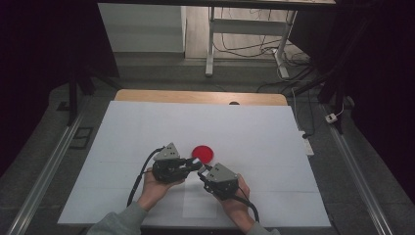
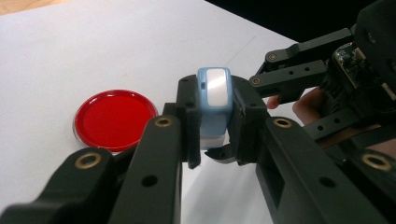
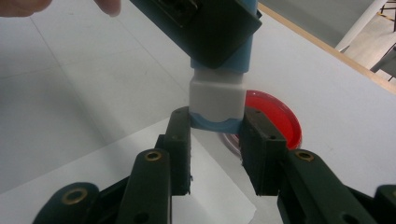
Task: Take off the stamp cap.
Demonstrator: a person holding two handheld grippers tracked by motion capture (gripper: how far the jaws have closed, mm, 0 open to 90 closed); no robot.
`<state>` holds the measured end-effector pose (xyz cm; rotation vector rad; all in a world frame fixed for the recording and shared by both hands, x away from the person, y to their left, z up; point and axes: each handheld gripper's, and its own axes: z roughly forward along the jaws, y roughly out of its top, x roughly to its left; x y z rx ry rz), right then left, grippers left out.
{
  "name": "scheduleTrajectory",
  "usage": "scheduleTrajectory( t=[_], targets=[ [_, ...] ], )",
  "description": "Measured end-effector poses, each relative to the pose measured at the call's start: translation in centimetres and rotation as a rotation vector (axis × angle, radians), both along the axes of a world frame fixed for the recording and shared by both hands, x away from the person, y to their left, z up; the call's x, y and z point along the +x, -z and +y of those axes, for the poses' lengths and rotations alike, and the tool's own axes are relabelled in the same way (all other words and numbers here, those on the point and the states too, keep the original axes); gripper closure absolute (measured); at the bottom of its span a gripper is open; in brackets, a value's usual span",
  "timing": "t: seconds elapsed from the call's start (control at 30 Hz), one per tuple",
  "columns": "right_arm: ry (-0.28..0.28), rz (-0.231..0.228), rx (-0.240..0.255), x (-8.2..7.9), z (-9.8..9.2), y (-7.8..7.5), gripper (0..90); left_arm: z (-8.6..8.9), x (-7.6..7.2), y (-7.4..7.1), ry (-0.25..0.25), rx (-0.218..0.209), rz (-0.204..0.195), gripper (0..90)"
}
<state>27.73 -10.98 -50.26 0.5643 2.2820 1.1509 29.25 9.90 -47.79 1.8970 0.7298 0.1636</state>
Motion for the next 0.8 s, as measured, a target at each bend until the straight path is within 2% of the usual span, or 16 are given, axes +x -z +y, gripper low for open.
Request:
scheduleTrajectory(
  t=[0.47,0.8],
  targets=[
    [-0.002,-0.010,-0.008,-0.03,-0.08,0.14,65.1,-0.05,-0.04,0.20,-0.004,-0.008,-0.003,76.1],
    [0.001,-0.006,0.008,-0.07,-0.17,0.16,65.2,-0.05,-0.12,0.21,-0.007,-0.013,-0.008,76.1]
  ],
)
